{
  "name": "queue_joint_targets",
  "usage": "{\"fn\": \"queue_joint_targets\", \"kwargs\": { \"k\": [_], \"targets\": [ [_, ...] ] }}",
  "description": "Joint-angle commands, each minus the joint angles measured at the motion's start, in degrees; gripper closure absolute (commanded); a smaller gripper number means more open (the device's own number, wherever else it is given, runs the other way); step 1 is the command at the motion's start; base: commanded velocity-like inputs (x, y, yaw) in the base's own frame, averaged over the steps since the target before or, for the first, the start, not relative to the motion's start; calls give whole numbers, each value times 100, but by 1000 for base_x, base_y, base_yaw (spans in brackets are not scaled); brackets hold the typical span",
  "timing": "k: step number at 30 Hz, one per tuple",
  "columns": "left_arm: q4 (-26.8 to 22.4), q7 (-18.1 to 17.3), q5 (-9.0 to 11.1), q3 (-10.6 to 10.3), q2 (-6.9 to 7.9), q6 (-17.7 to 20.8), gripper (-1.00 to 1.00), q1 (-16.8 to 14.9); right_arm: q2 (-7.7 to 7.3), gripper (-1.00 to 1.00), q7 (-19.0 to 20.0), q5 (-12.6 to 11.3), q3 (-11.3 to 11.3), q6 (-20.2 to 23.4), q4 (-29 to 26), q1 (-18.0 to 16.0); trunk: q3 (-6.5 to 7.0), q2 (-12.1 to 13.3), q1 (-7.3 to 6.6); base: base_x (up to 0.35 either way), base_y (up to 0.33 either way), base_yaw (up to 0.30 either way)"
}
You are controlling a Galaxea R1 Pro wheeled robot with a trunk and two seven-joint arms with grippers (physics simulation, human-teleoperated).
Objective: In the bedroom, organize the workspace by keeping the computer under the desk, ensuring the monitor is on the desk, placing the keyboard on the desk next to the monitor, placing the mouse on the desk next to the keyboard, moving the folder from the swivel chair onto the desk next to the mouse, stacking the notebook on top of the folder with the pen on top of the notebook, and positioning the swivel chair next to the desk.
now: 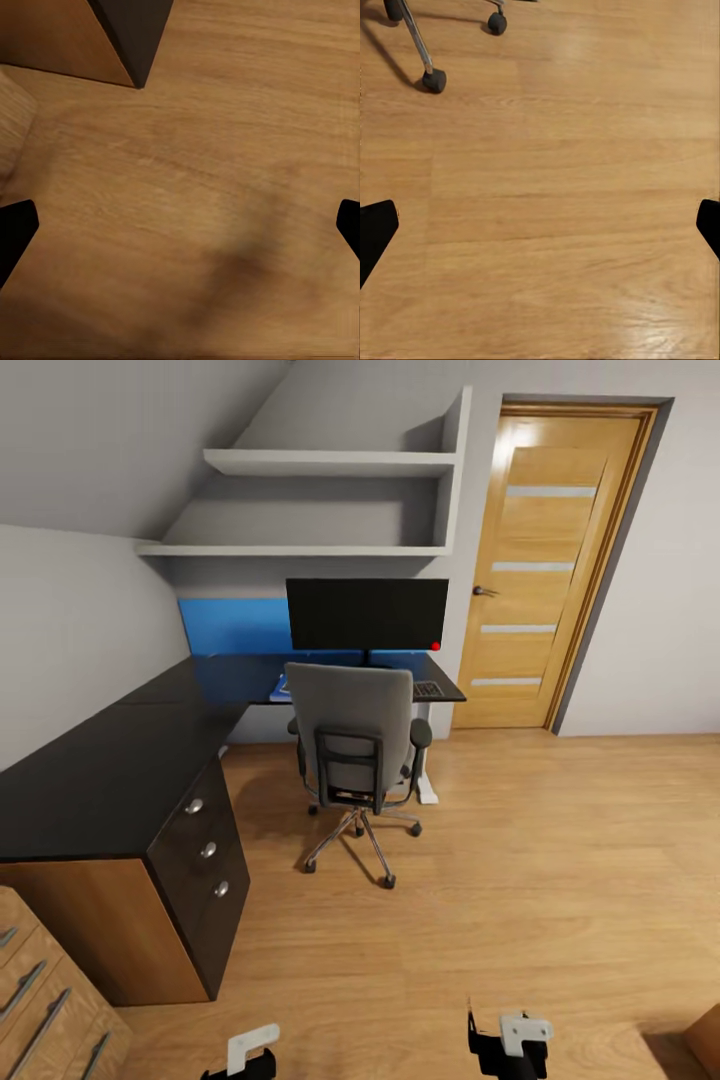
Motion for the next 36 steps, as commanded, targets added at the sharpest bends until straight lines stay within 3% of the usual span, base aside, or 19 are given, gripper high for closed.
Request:
{"fn": "queue_joint_targets", "kwargs": {
  "k": [1, 4, 5, 9, 11, 13, 15, 25, 36],
  "targets": [
    [1, 24, 39, -52, 14, -16, -100, 14, 6, -100, -21, -31, 53, -16, 13, 44, 14, 39, -23, -2, -1, 0],
    [1, 24, 39, -48, 79, -27, -100, 104, 7, -100, -19, -31, 53, -11, 14, 187, 67, 159, -89, -1, 0, 0],
    [1, 14, 39, -48, 281, -39, -100, 518, -7, -100, -17, -31, 48, -8, 15, 339, 85, 200, -111, 0, 0, 0],
    [1, -94, 45, -48, 496, -72, -100, 806, -4, -100, -17, -31, 52, -9, 15, 371, 157, 360, -199, 0, 0, 0],
    [1, -212, 53, -44, 557, -113, -100, 885, -1, -100, -17, -31, 53, -10, 15, 377, 193, 440, -243, 0, 0, 0],
    [1, -623, 69, -41, 665, -278, -100, 990, 2, -100, -17, -31, 49, -8, 14, 384, 229, 520, -287, 0, 0, 0],
    [1, -783, 67, -44, 683, -332, -100, 1018, -2, -100, -17, -31, 48, -9, 10, 386, 265, 601, -331, 0, 0, 0],
    [-5, -845, 46, -53, 711, -324, -100, 1027, 1, -100, -17, -31, 50, -8, 11, 387, 444, 1002, -550, 0, 0, 0],
    [-8, -853, 33, -80, 700, -306, -100, 1027, 4, -100, -17, -31, 50, -9, 12, 387, 444, 1002, -550, 0, 0, 0]
  ]
}}
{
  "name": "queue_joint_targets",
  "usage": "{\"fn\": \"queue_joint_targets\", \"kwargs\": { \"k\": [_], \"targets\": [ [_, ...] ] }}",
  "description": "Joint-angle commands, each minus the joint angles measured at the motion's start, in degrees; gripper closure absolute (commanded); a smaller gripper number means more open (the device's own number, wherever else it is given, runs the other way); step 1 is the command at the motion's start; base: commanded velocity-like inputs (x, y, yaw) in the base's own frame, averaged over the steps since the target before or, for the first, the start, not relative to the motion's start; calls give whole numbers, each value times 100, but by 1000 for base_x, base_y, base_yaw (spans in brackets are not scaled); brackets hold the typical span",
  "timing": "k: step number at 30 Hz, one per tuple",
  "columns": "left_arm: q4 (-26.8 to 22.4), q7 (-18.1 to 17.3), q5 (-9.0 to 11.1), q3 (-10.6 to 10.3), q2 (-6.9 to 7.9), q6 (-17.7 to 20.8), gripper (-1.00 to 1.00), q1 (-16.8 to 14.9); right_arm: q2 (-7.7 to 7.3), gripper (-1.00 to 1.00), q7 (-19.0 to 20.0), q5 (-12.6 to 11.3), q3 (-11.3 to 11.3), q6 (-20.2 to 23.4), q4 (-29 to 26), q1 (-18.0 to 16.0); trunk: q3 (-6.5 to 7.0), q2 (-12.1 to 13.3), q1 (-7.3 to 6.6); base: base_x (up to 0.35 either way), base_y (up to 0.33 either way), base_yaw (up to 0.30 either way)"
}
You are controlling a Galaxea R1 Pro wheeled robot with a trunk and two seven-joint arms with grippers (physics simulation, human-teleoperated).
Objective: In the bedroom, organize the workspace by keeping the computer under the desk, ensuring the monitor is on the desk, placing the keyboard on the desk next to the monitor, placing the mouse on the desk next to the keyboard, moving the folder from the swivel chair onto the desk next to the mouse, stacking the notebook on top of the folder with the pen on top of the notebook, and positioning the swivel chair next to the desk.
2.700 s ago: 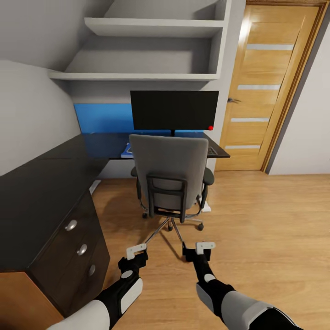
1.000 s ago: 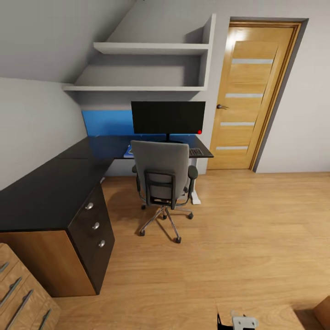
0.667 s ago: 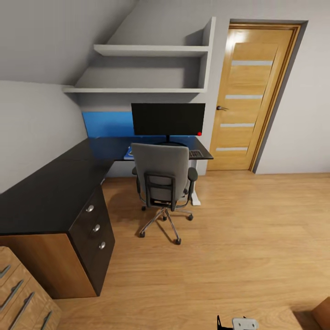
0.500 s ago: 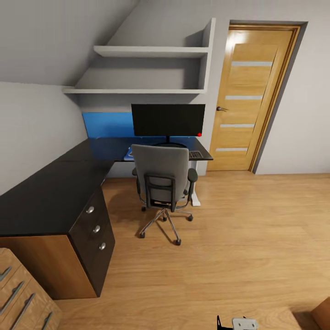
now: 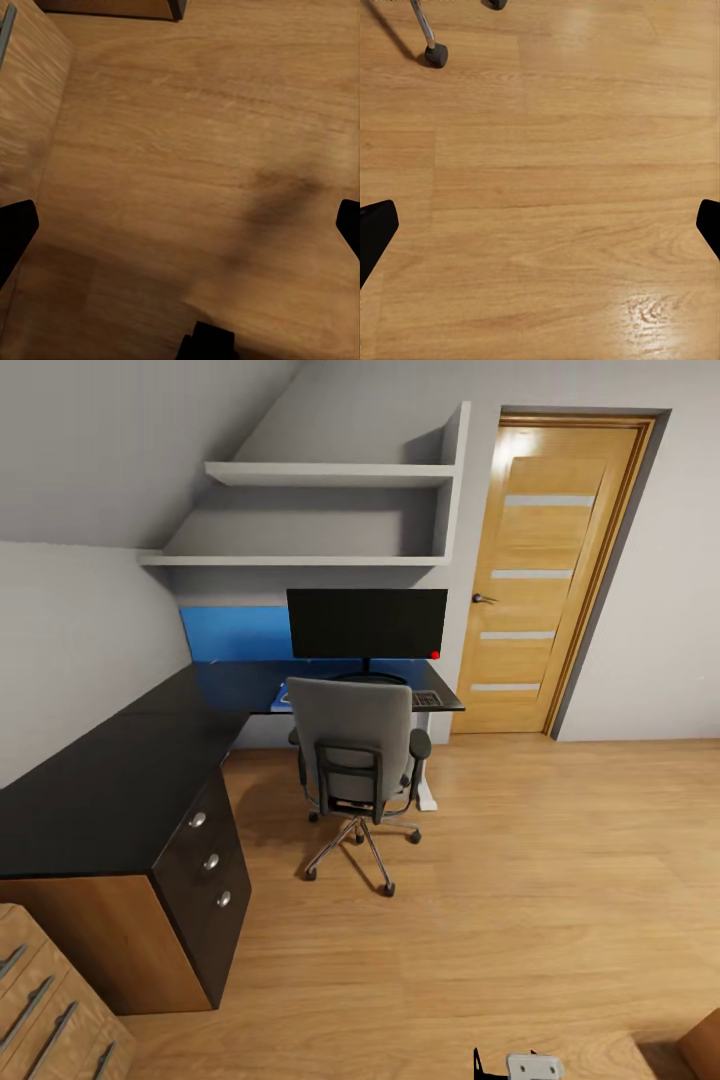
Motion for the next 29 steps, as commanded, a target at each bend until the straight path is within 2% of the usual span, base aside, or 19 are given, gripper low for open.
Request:
{"fn": "queue_joint_targets", "kwargs": {
  "k": [1, 11, 29],
  "targets": [
    [0, 30, 23, -49, -2, -5, -100, -2, 3, -100, -23, -33, 49, -20, 13, -6, 13, 38, -22, 0, 0, 0],
    [0, -208, 29, -42, -12, 9, -100, -2, 3, -100, -22, -33, 49, -21, 13, -6, 192, 439, -242, 0, 0, 0],
    [0, -262, 10, -68, -1, 8, -100, -2, 3, -100, -22, -33, 51, -19, 15, -6, 515, 1160, -637, 0, 0, 0]
  ]
}}
